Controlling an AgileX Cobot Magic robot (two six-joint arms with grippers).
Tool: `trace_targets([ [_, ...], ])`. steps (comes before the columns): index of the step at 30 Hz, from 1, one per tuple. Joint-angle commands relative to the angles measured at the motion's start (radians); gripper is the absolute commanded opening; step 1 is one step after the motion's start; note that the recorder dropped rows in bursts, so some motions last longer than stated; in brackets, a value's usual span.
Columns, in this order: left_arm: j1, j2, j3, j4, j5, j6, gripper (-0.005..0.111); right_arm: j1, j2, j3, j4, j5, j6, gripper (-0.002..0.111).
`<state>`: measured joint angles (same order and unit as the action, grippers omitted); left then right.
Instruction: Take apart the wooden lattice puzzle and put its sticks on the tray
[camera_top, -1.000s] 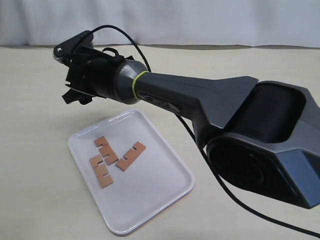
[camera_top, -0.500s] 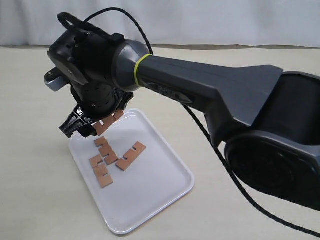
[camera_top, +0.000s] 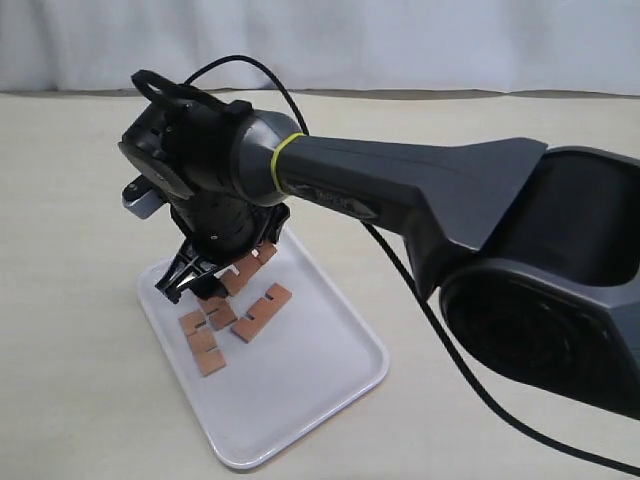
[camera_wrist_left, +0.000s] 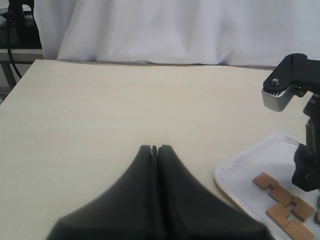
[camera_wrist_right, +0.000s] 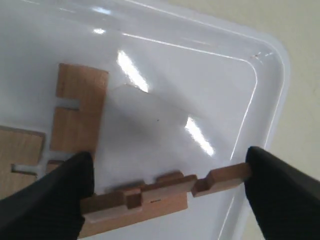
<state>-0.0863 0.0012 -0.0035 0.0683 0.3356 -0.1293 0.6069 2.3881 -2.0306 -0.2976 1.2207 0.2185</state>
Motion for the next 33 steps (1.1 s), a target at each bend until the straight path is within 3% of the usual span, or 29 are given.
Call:
trace_targets([
  [1, -0.008, -0.001, 0.004, 0.002, -0.013, -0.003, 0.0, -0.001, -0.016, 0.002, 0.007, 0.0, -0.01, 0.085],
  [5, -0.008, -0.001, 0.004, 0.002, -0.013, -0.003, 0.0, -0.001, -0.047, 0.002, 0.054, 0.0, -0.025, 0.094],
  [8, -0.008, -0.001, 0.004, 0.002, -0.013, -0.003, 0.0, -0.001, -0.096, 0.002, 0.033, 0.0, -0.031, 0.093],
  [10, -0.008, -0.001, 0.004, 0.002, -0.013, -0.003, 0.0, -0.001, -0.147, 0.03, -0.044, 0.0, 0.052, 0.075],
  [13, -0.008, -0.001, 0.004, -0.001, -0.013, -0.003, 0.0, -0.008, -0.205, 0.106, -0.064, -0.037, 0.058, 0.027],
  [15, -0.008, -0.001, 0.004, -0.001, -0.013, -0.003, 0.0, -0.027, -0.235, 0.164, -0.058, -0.064, 0.057, 0.005],
  [18, -0.008, -0.001, 0.004, -0.001, -0.013, -0.003, 0.0, -0.075, -0.301, 0.266, 0.011, -0.144, 0.048, 0.004],
  [24, -0.008, -0.001, 0.004, -0.001, -0.013, -0.003, 0.0, -0.252, -0.498, 0.538, 0.327, -0.387, -0.131, 0.004],
  [33, -0.008, -0.001, 0.004, -0.001, -0.013, -0.003, 0.0, -0.588, -0.836, 0.945, 0.328, -0.509, -0.099, 0.004],
])
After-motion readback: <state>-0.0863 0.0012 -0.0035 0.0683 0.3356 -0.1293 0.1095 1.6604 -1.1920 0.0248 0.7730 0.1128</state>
